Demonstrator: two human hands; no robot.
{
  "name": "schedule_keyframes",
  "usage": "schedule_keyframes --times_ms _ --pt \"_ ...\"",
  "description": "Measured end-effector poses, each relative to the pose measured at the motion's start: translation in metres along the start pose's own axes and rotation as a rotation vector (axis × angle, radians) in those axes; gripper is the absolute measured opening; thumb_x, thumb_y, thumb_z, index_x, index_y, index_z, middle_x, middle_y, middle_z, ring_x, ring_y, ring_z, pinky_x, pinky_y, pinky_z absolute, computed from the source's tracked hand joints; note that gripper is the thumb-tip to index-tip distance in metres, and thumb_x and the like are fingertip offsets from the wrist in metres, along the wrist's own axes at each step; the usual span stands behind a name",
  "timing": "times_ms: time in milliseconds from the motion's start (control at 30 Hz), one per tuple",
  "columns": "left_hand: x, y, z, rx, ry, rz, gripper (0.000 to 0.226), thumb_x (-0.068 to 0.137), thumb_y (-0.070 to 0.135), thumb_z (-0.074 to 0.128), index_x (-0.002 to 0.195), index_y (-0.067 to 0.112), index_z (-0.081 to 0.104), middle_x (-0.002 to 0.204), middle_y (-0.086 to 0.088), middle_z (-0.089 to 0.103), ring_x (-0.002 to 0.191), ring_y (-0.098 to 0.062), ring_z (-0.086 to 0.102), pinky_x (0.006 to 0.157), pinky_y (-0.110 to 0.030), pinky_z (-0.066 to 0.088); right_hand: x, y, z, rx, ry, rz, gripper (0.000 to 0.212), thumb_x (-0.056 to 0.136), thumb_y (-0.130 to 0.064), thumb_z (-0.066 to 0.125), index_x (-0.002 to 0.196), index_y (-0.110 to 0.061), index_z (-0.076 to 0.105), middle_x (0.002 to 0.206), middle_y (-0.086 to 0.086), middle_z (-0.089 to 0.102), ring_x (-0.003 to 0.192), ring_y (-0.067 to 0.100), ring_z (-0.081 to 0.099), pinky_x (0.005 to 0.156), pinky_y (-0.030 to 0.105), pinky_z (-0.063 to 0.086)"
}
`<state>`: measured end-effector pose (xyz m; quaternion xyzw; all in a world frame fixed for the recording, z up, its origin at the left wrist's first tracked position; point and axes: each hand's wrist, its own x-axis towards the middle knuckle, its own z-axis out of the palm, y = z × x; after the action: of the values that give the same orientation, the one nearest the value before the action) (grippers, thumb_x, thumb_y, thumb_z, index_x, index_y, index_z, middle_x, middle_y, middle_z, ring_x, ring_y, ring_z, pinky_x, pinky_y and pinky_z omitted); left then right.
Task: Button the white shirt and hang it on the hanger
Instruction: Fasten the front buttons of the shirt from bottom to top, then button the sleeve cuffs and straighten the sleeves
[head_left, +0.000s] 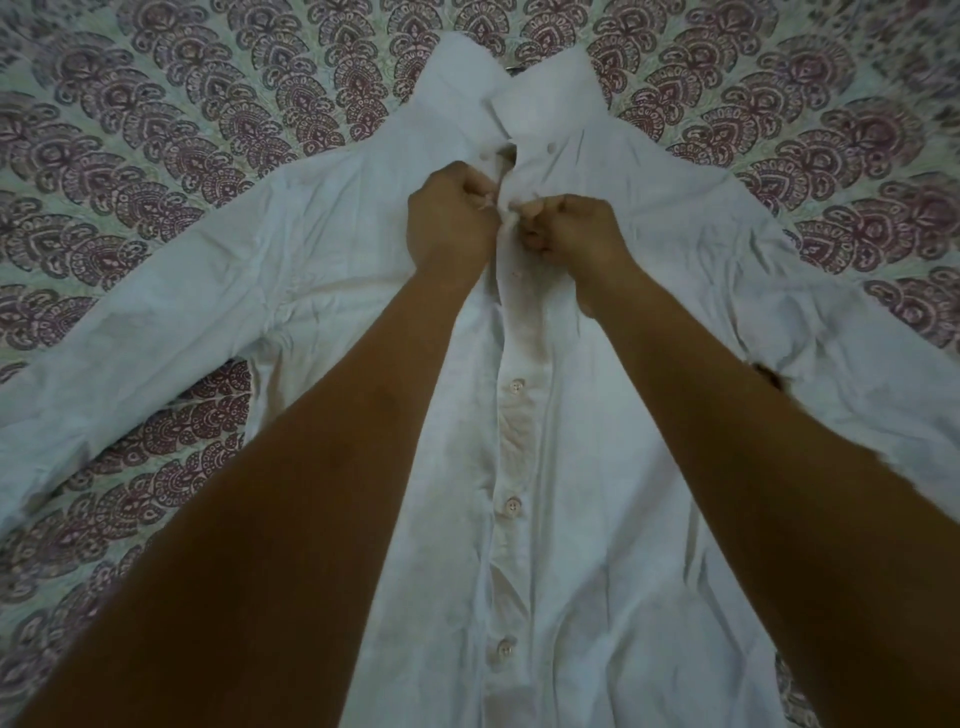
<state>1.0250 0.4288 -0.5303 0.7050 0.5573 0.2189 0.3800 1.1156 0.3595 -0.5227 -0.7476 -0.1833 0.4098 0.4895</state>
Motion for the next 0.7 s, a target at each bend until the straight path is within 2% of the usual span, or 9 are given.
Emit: schedule_keyframes --times_ms 33,100,167,233,333,400,467,533,700 --pt "-0.005 -0.002 -0.005 -0.034 0.010 0.018 0.023 0.074 0.004 0.062 0.094 0.013 0.068 0.102 -0.002 0.068 0.094 -0.014 0.063 0.077 -0.018 0.047 -0.007 0.006 0.001 -0.052 0.022 -0.069 0.010 0.083 -0.006 0.058 0.079 -0.014 0.064 0.092 0.009 0.067 0.081 0.015 0.060 0.080 0.026 0.049" --pt "-0.027 -0.005 -0.016 -0.057 0.013 0.043 0.025 0.075 0.004 0.063 0.098 0.012 0.068 0.105 -0.002 0.068 0.096 -0.013 0.062 0.079 -0.012 0.044 -0.032 0.017 -0.004 -0.168 0.069 -0.177 0.017 0.086 -0.010 0.057 0.102 -0.011 0.064 0.110 0.006 0.065 0.101 0.016 0.059 0.094 0.026 0.044" --pt "-0.053 -0.011 -0.022 -0.065 -0.013 0.020 0.027 0.078 0.006 0.062 0.104 0.012 0.067 0.108 -0.001 0.068 0.099 -0.012 0.062 0.083 -0.012 0.043 -0.063 0.031 -0.012 -0.272 0.078 -0.243 0.033 0.088 -0.010 0.057 0.120 -0.009 0.056 0.121 0.005 0.060 0.113 0.016 0.054 0.096 0.022 0.039" --pt "-0.081 -0.019 -0.028 -0.077 -0.042 0.014 0.029 0.081 0.008 0.061 0.110 0.013 0.065 0.113 -0.001 0.067 0.104 -0.013 0.061 0.092 -0.020 0.045 -0.096 0.048 -0.021 -0.352 0.083 -0.317 0.043 0.088 -0.009 0.056 0.130 -0.009 0.048 0.131 0.005 0.054 0.122 0.017 0.048 0.101 0.022 0.035" --pt "-0.126 -0.029 -0.040 -0.053 -0.078 0.042 0.037 0.084 0.011 0.061 0.121 0.017 0.058 0.124 0.001 0.061 0.114 -0.015 0.056 0.101 -0.029 0.042 -0.139 0.071 -0.031 -0.437 0.108 -0.360 0.048 0.089 -0.012 0.056 0.135 -0.008 0.043 0.139 0.007 0.047 0.130 0.020 0.042 0.107 0.023 0.029" --pt "-0.155 -0.034 -0.047 -0.018 -0.097 0.080 0.045 0.085 0.012 0.062 0.129 0.017 0.052 0.133 0.000 0.055 0.122 -0.015 0.050 0.105 -0.024 0.036 -0.161 0.084 -0.037 -0.529 0.093 -0.363 0.050 0.089 -0.014 0.057 0.136 -0.007 0.041 0.141 0.011 0.044 0.133 0.022 0.038 0.110 0.026 0.026" --pt "-0.186 -0.038 -0.055 0.038 -0.118 0.136 0.051 0.086 0.012 0.061 0.135 0.013 0.046 0.139 -0.004 0.049 0.128 -0.016 0.045 0.103 -0.016 0.028 -0.186 0.095 -0.042 -0.606 0.078 -0.349 0.054 0.088 -0.016 0.058 0.138 -0.007 0.039 0.144 0.014 0.040 0.136 0.025 0.034 0.114 0.036 0.026" --pt "-0.214 -0.043 -0.063 0.068 -0.144 0.180 0.055 0.085 0.011 0.062 0.137 0.010 0.042 0.142 -0.009 0.046 0.132 -0.020 0.041 0.105 -0.018 0.025 -0.214 0.103 -0.047 -0.644 0.092 -0.345 0.056 0.087 -0.018 0.057 0.138 -0.007 0.038 0.145 0.015 0.038 0.136 0.027 0.033 0.113 0.042 0.028" --pt "-0.271 -0.048 -0.078 0.153 -0.218 0.214 0.060 0.081 0.026 0.053 0.138 0.010 0.041 0.143 -0.011 0.043 0.134 -0.023 0.038 0.108 -0.024 0.024 -0.276 0.112 -0.060 -0.640 0.149 -0.282 0.060 0.083 -0.028 0.047 0.139 -0.008 0.037 0.143 0.016 0.041 0.134 0.029 0.036 0.112 0.042 0.028"
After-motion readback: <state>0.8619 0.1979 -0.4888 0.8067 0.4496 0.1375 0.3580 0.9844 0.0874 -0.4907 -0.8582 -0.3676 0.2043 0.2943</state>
